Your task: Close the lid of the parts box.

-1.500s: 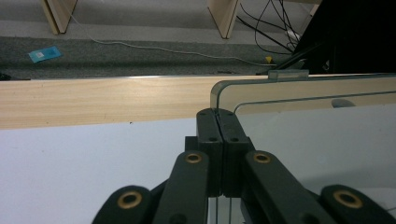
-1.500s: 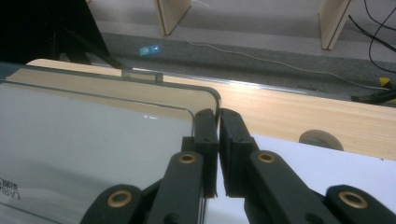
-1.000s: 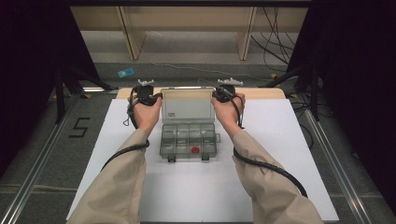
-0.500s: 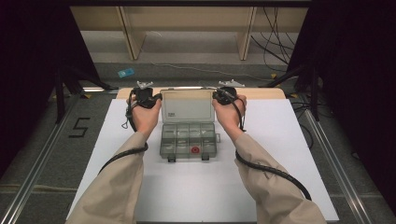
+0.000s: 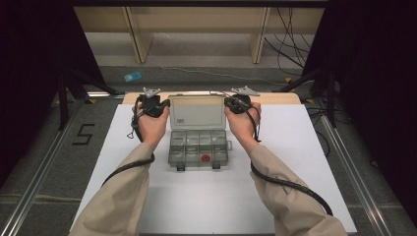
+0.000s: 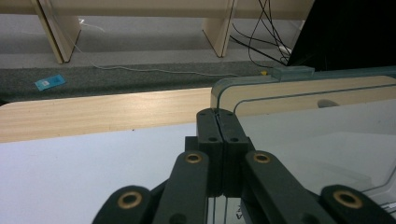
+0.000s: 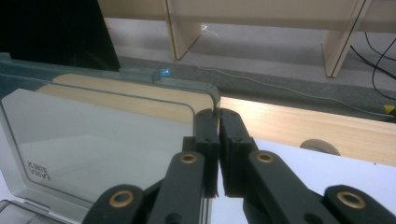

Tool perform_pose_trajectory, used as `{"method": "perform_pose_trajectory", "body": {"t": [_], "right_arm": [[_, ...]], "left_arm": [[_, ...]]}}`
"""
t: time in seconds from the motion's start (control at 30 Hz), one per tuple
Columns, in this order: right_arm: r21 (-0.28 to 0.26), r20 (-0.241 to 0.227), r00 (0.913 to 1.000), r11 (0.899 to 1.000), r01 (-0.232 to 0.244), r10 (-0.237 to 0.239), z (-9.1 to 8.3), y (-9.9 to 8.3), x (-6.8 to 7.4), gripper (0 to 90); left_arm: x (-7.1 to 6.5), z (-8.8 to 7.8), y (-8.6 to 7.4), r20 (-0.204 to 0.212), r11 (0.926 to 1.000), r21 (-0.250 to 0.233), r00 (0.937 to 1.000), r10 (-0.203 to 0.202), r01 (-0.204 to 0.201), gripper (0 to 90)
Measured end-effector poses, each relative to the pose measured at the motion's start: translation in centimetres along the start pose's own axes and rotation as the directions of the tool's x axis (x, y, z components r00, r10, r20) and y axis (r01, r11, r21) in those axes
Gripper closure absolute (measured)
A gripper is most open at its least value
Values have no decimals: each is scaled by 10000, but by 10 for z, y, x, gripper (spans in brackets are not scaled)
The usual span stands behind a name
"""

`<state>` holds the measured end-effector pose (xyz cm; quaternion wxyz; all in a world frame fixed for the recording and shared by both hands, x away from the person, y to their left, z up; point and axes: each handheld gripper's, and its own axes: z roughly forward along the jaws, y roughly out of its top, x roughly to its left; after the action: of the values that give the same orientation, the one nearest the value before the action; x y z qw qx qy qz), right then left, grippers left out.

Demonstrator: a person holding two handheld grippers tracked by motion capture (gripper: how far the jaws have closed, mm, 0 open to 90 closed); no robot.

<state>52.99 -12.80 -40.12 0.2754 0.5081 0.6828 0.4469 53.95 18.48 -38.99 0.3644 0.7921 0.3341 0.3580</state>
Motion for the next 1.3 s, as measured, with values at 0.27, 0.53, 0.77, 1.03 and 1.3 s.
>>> {"method": "perform_pose_trajectory", "body": {"t": [0.27, 0.53, 0.77, 1.03, 1.3], "right_arm": [[-181, -62, 9999, 9998, 104, -105, -4, -2, 0, 877], [-226, 5, 9997, 9994, 262, -262, -8, -4, 1, 877], [-421, -128, 9994, 9987, 303, -308, -11, -7, 2, 876], [-500, -106, 9989, 9977, 453, -459, -15, -9, 3, 876], [-660, -156, 9985, 9965, 522, -533, -19, -12, 4, 875]], "left_arm": [[-4, -5, -2, 30, 9998, -165, 10000, -87, 87, 895], [-7, -8, -3, 16, 9997, -241, 10000, -97, 98, 895], [-10, -11, -4, 21, 9993, -341, 9999, -155, 156, 895], [-13, -14, -5, -2, 9989, -435, 9998, -196, 196, 895], [-17, -18, -8, -35, 9976, -620, 9995, -318, 315, 895]]}}
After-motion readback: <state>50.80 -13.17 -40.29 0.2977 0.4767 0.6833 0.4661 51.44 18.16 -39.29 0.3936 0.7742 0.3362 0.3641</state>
